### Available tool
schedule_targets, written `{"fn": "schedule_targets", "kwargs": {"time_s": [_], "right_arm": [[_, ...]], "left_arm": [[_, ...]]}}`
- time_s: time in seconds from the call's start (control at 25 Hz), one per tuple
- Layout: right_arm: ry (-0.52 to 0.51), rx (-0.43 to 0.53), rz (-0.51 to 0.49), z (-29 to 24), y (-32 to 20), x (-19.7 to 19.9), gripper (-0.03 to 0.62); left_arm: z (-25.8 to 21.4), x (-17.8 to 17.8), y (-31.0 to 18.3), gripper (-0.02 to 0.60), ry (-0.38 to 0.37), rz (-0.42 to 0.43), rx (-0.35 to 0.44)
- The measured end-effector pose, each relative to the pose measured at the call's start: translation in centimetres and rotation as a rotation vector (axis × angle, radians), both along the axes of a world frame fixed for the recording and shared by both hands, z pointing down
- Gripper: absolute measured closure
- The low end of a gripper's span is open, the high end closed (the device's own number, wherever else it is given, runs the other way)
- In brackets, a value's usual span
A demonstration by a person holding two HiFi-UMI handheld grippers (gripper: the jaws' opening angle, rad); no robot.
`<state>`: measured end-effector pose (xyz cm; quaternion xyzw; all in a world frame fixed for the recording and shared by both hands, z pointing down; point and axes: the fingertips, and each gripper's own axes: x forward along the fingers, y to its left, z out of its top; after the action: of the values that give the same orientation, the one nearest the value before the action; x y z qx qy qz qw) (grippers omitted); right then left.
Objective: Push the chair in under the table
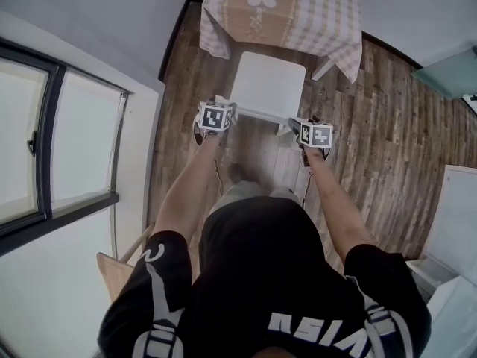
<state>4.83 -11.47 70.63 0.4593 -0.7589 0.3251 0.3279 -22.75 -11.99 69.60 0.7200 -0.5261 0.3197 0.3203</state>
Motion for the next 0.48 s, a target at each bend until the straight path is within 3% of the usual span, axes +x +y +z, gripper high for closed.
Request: {"fn": "schedule_targets", "kwargs": {"time_s": [0.48], "right_arm": [[0.008, 0.009, 0.061, 0.1, -0.8, -1.3, 0.178]], "left_arm": [[0.3, -1.3, -2.0, 0.262, 0.008, 0.049, -0.002]]}}
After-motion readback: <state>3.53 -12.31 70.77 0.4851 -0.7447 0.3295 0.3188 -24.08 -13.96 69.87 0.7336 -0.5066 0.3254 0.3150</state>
